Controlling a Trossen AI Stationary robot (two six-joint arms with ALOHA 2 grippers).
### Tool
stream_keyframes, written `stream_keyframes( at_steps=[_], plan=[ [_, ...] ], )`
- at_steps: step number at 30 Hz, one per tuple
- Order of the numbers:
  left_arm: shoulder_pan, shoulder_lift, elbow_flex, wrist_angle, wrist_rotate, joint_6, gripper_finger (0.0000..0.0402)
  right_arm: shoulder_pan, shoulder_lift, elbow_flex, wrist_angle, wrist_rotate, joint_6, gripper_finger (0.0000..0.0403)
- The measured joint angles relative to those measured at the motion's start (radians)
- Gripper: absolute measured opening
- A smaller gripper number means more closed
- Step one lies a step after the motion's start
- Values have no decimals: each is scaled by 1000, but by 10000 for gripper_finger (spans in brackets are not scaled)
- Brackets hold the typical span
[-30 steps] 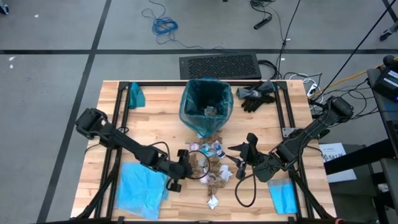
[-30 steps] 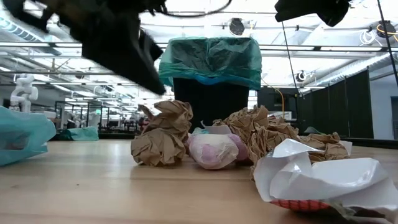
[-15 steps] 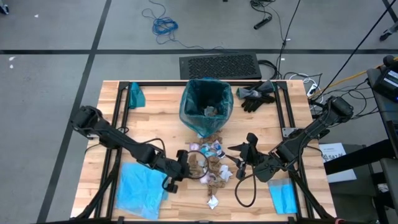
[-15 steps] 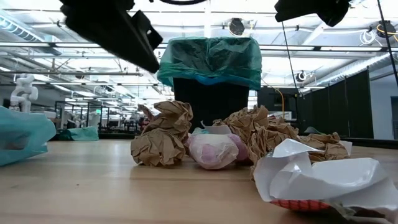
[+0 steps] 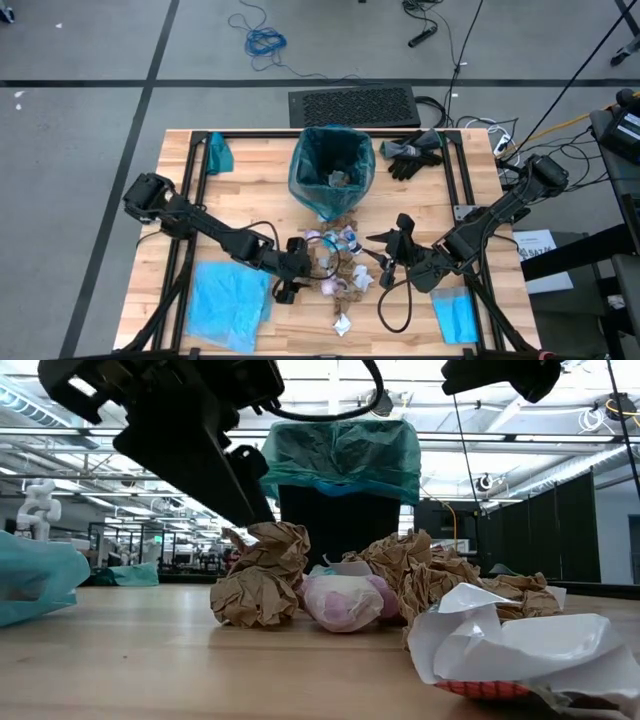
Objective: Place trash/remove bag and relplace
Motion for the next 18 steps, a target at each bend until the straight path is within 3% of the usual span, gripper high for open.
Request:
stream_keyframes(
  at_steps=[11, 14, 18],
  plan=[
    [-1, 69, 0, 67, -23, -51, 238, 0, 0, 0, -1, 0, 0, 137],
    [-1, 64, 0, 68, -47, -52, 185, 0, 0, 0, 0, 0, 0, 137],
    [-1, 40, 0, 64, -48, -47, 51, 0, 0, 0, -1, 0, 0, 137]
  ],
)
